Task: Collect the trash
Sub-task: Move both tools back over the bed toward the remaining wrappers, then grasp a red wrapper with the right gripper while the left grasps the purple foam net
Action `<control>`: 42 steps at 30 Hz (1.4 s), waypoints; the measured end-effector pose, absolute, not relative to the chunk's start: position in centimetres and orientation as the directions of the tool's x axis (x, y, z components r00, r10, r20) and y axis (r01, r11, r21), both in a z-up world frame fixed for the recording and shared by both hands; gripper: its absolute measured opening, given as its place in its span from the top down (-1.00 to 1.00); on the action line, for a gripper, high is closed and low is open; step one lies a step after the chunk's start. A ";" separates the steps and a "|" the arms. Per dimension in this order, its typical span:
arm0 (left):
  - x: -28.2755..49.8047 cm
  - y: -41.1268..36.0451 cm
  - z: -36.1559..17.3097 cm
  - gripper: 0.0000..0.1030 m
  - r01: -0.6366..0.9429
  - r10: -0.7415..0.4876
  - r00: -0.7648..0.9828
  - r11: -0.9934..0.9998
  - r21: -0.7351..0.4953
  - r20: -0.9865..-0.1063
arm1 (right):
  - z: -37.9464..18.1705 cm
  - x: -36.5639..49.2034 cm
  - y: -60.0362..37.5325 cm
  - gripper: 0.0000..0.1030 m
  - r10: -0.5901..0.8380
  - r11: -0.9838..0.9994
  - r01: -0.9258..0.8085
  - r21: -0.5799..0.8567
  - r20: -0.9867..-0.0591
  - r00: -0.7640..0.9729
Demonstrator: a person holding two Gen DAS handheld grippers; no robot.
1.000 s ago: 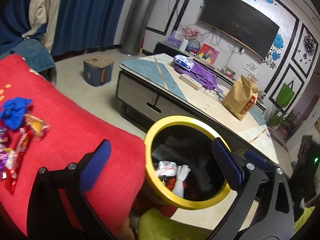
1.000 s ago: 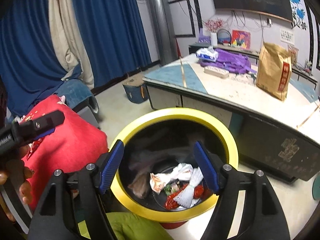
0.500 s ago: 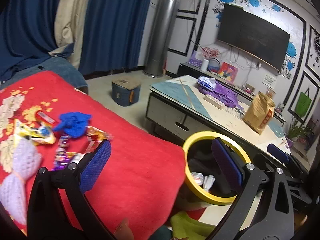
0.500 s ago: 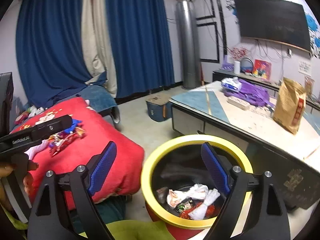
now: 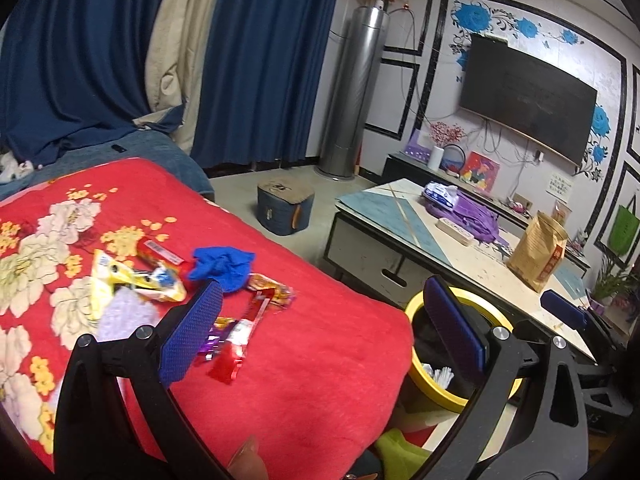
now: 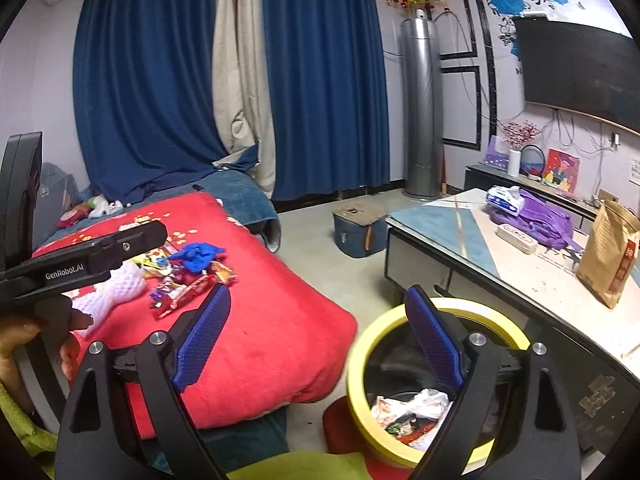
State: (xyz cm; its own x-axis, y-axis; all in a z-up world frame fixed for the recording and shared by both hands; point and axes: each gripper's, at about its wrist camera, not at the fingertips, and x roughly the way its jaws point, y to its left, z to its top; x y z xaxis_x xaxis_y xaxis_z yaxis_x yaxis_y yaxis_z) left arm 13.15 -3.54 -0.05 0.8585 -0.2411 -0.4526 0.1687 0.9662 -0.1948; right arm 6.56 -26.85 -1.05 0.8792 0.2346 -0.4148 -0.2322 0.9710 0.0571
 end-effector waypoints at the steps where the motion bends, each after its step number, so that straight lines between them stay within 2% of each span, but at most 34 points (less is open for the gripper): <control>1: 13.0 -3.1 0.0 -0.79 0.163 -0.236 0.860 0.967 -0.195 -0.452 | -0.9 6.6 -26.4 -0.68 0.241 0.969 -0.241 0.055 -0.414 0.878; 16: 11.5 3.9 -0.5 -0.79 0.052 -0.133 0.871 0.982 -0.180 -0.473 | -1.1 9.2 -20.0 -0.68 0.334 0.937 -0.343 0.071 -0.471 0.816; 28: 11.0 9.0 -2.6 -0.79 -0.037 -0.066 0.837 0.984 -0.176 -0.544 | -2.4 12.9 -14.8 -0.68 0.388 0.914 -0.390 0.114 -0.526 0.757; 35: 11.5 11.5 -4.7 -0.79 -0.053 -0.075 0.785 0.981 -0.187 -0.615 | -4.6 15.7 -11.2 -0.67 0.399 0.902 -0.419 0.107 -0.582 0.709; 42: 12.3 12.4 -6.4 -0.79 -0.035 -0.126 0.745 0.973 -0.226 -0.655 | -6.4 17.6 -9.2 -0.52 0.413 0.893 -0.428 0.138 -0.629 0.659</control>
State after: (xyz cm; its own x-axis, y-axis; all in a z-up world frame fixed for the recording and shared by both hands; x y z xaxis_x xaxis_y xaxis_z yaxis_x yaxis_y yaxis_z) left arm 12.30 12.35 -6.42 0.7447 -0.1260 -0.6554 -0.0346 0.9734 -0.2265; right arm 17.59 -9.23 -6.36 0.6589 0.4127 -0.6289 -0.4275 0.8933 0.1384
